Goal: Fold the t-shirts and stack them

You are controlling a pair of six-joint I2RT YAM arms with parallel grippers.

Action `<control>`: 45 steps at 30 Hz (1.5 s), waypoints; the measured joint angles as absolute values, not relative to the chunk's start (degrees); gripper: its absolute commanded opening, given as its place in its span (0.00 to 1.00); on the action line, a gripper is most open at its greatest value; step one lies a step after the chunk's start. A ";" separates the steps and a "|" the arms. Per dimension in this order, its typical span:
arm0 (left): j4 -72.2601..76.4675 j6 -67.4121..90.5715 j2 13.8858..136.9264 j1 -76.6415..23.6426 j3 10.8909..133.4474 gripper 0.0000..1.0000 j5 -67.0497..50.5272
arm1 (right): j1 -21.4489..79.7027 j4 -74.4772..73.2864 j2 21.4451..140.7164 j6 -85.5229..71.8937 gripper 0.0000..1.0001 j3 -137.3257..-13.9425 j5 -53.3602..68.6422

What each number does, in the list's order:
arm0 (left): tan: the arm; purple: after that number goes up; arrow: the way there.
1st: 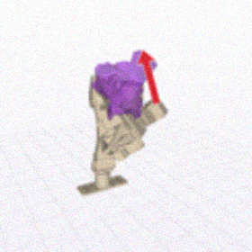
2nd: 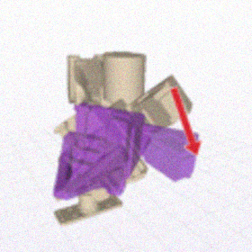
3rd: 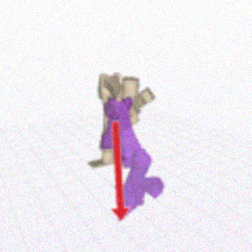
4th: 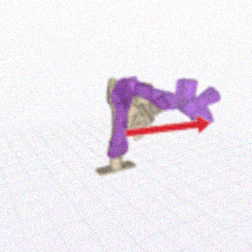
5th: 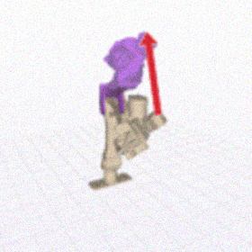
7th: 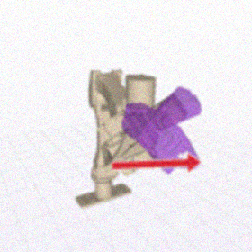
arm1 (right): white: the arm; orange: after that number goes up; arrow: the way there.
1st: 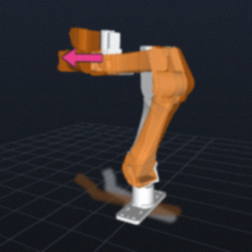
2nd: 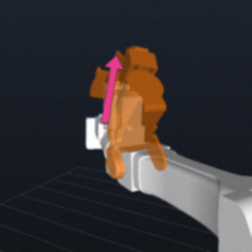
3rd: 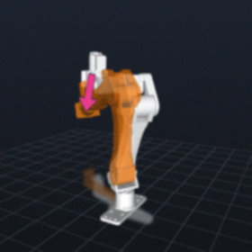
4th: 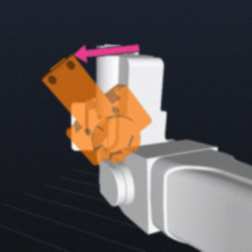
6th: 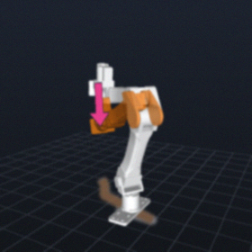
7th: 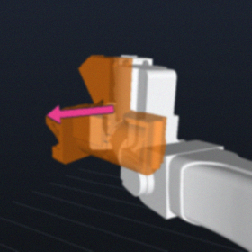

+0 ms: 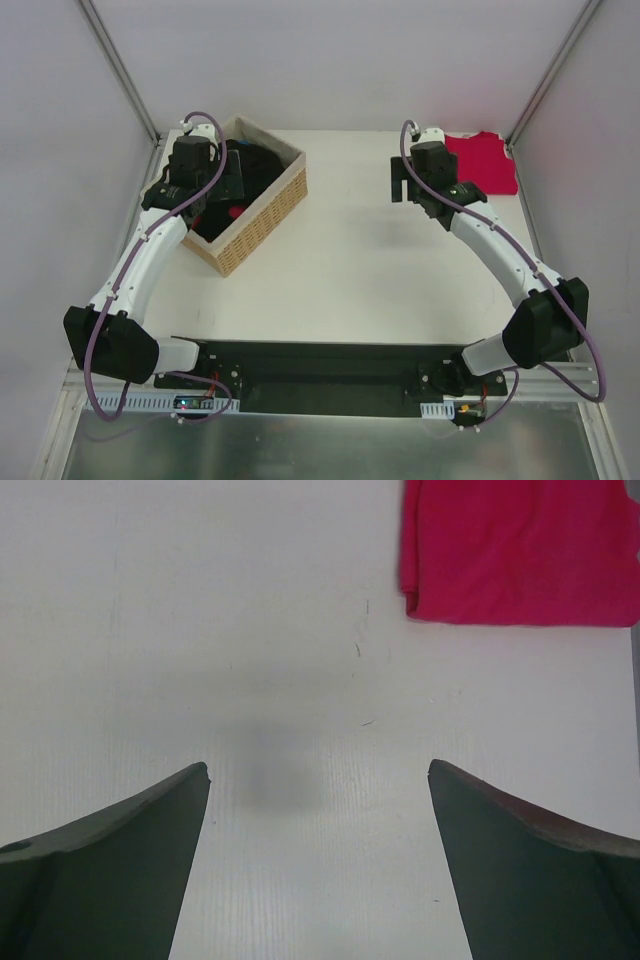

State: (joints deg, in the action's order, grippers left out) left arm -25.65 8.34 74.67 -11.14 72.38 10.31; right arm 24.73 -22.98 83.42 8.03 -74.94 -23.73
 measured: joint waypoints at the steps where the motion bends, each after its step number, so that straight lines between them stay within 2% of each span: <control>1: -25.65 8.32 74.67 -11.14 72.38 0.99 10.33 | 24.73 -22.76 83.42 8.03 0.96 -74.74 -23.73; 11: -26.44 6.11 74.96 -11.14 75.11 0.99 11.05 | 25.10 -22.22 83.24 8.56 0.96 -71.83 -23.44; 16: -26.33 3.20 77.71 -10.76 82.50 0.99 11.05 | 25.10 -22.37 83.09 9.65 0.96 -70.39 -23.18; 21: -26.30 -0.51 85.45 -9.98 90.41 0.99 10.98 | 25.26 -22.33 81.89 10.79 0.96 -70.39 -22.09; 27: -27.62 -1.56 96.75 -7.60 94.21 0.81 8.97 | 25.74 -21.82 78.28 10.79 0.96 -69.71 -21.47; 33: -29.36 -1.72 106.39 -5.87 98.65 0.78 6.46 | 26.35 -21.69 76.86 10.79 0.96 -69.65 -20.47; 39: -29.89 -1.85 110.39 -5.96 102.78 0.77 3.90 | 26.92 -21.69 76.86 10.79 0.96 -69.63 -19.90; 40: -29.87 -1.96 110.63 -5.96 103.26 0.74 3.53 | 26.96 -21.69 76.86 10.79 0.96 -69.60 -19.84; 41: -29.91 -2.00 110.85 -5.96 103.63 0.62 3.40 | 27.03 -21.69 76.86 10.79 0.96 -69.60 -19.81; 44: -29.85 -2.13 111.46 -5.96 104.55 0.43 3.05 | 27.24 -21.69 76.86 10.81 0.96 -69.60 -19.64; 45: -29.82 -2.24 111.61 -5.96 104.62 0.33 3.01 | 27.27 -21.69 76.86 10.81 0.96 -69.60 -19.64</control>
